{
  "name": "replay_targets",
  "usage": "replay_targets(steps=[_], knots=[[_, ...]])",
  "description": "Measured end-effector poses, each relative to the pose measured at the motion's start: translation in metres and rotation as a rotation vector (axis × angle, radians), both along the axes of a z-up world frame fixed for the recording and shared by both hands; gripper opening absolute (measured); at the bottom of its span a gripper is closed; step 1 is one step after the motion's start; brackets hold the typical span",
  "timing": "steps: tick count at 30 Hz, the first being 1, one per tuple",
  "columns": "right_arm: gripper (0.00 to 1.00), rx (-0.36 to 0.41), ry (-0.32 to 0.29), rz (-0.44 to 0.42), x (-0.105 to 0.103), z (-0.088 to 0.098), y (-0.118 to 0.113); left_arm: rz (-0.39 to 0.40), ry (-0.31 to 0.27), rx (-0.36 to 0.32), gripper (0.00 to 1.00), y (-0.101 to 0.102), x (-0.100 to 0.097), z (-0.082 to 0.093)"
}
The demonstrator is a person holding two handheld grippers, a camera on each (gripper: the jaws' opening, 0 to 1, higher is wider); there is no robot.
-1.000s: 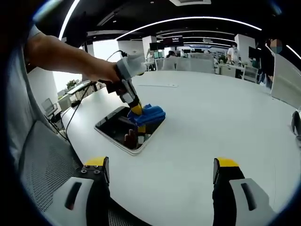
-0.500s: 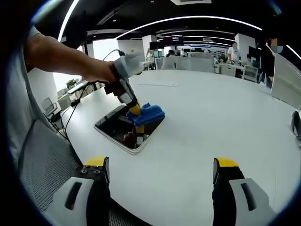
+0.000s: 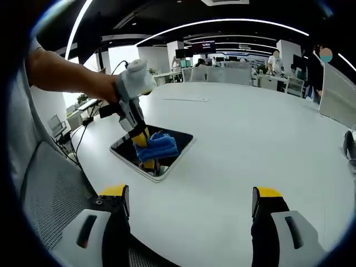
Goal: Wipe the mirror surface with the cleaning cloth until all visible marks leave the cleaned area.
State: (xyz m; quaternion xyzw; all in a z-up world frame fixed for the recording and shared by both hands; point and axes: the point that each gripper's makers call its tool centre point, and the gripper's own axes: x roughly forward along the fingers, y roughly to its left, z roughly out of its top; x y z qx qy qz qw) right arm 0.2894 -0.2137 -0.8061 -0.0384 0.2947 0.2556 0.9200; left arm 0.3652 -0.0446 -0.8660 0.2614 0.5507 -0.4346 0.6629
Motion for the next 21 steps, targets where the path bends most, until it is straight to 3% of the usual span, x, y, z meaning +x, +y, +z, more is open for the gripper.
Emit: replay_targets(steps=[7,11,21], knots=[[0.9,-0.002,0.003,0.001,-0.001,0.0,0.001,-0.007,-0.038,0.004,0.03,0.003,-0.014,0.001],[0.9,-0.005,0.004,0.001,-0.001,0.0,0.001,0.014,-0.031,-0.006,0.03,0.003,-0.027,0.001],[0.91,-0.013,0.003,-0.003,-0.001,-0.001,-0.001,-0.019,-0.031,0.003,0.02,0.004,-0.045,0.0]])
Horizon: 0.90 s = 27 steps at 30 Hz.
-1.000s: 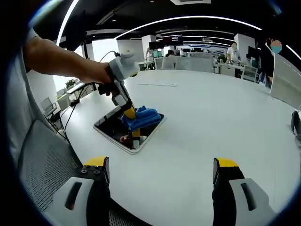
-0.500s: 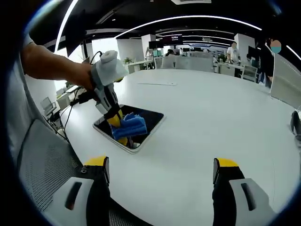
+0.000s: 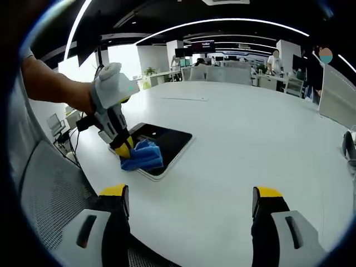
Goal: Wipe the mirror surface with the cleaning cloth until all visible marks leave the cleaned area.
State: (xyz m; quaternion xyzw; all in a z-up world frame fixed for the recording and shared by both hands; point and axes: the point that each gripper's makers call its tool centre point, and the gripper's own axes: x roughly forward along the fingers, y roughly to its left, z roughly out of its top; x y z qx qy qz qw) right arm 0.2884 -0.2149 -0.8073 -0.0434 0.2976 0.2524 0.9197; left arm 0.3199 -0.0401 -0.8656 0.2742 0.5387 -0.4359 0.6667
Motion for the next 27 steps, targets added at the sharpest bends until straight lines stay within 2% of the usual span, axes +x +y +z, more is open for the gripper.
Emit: replay_targets(steps=[3,10,16,18,22,27], knots=[[0.9,-0.003,0.002,0.004,0.0,-0.001,0.0,-0.011,0.003,0.002,0.02,0.001,-0.005,0.0],[0.9,-0.007,0.006,0.003,-0.001,-0.001,0.0,-0.009,-0.006,0.001,0.03,0.0,-0.003,0.0],[0.89,-0.018,0.008,0.003,-0.001,-0.003,-0.002,0.02,0.004,-0.014,0.03,0.0,-0.001,0.0],[0.9,-0.018,0.007,0.002,-0.001,-0.003,-0.002,-0.014,0.001,-0.017,0.03,-0.001,-0.002,-0.001],[0.9,-0.017,0.009,0.0,0.0,-0.003,-0.002,-0.011,0.01,-0.021,0.03,0.0,-0.002,-0.001],[0.9,-0.019,0.006,-0.001,0.0,-0.004,-0.004,-0.024,0.028,-0.012,0.03,0.012,-0.006,-0.001]])
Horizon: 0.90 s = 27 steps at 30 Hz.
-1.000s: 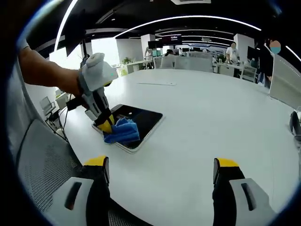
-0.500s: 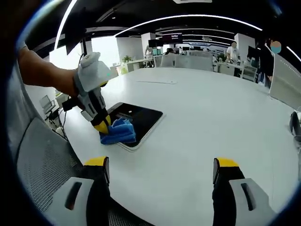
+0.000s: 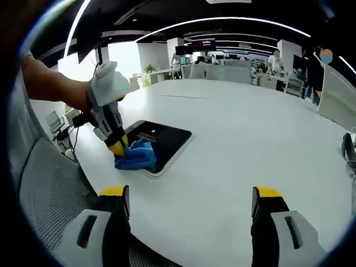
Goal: Wipe the mirror surface with the cleaning cloth until all visible marks leave the cleaned area.
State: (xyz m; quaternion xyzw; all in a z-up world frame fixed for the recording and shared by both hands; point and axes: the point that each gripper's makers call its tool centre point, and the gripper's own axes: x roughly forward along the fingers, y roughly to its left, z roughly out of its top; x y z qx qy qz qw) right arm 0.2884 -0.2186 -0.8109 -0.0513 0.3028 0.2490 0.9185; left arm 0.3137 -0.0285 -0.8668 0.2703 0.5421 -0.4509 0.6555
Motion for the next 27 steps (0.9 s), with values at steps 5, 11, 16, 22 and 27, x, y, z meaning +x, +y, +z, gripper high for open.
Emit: replay_targets(steps=[5,11,16,22,27], knots=[[0.9,0.006,-0.003,0.0,0.0,0.001,0.001,0.01,0.032,-0.011,0.03,0.016,-0.001,-0.001],[0.9,0.007,-0.003,0.003,0.0,0.001,0.001,0.015,0.058,-0.015,0.03,0.031,-0.002,0.0],[0.9,0.004,-0.001,0.005,0.0,0.001,0.002,0.019,0.06,-0.022,0.03,0.032,-0.001,0.0],[0.89,0.003,-0.001,0.007,-0.001,0.002,0.003,0.015,0.065,-0.011,0.03,0.038,0.0,0.0],[0.89,0.006,0.0,0.007,-0.001,0.002,0.003,0.012,0.074,-0.015,0.03,0.039,0.0,0.0]])
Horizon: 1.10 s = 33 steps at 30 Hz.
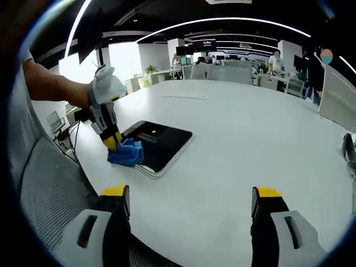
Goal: Wipe the mirror surface with the cleaning cloth until all visible marks leave the cleaned area.
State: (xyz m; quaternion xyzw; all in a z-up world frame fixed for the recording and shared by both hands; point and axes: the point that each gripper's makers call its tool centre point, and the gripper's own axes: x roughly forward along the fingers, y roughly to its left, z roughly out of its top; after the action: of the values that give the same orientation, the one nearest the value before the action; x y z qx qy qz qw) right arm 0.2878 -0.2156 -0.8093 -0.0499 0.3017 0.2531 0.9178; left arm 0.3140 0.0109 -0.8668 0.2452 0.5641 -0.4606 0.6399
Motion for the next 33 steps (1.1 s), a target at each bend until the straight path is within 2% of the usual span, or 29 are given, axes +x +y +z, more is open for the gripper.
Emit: replay_targets(steps=[6,14,17,22,27,33], knots=[[0.89,-0.004,-0.001,0.0,0.0,0.0,0.0,0.014,0.007,-0.011,0.03,0.001,0.001,0.0],[0.89,-0.003,-0.004,-0.002,0.001,0.001,-0.001,0.01,0.057,-0.013,0.03,0.0,0.003,-0.001],[0.89,0.0,-0.006,-0.006,0.001,0.001,-0.001,-0.004,0.048,-0.002,0.03,0.001,0.009,0.0],[0.89,0.001,-0.006,-0.009,0.001,0.002,-0.001,-0.017,0.082,0.007,0.03,0.0,0.012,-0.001],[0.89,0.003,-0.005,-0.011,0.001,0.001,-0.002,-0.033,0.086,0.011,0.03,-0.001,0.018,0.0],[0.88,0.004,-0.002,-0.014,0.001,0.001,-0.002,-0.049,0.088,0.009,0.03,-0.001,0.033,-0.001]])
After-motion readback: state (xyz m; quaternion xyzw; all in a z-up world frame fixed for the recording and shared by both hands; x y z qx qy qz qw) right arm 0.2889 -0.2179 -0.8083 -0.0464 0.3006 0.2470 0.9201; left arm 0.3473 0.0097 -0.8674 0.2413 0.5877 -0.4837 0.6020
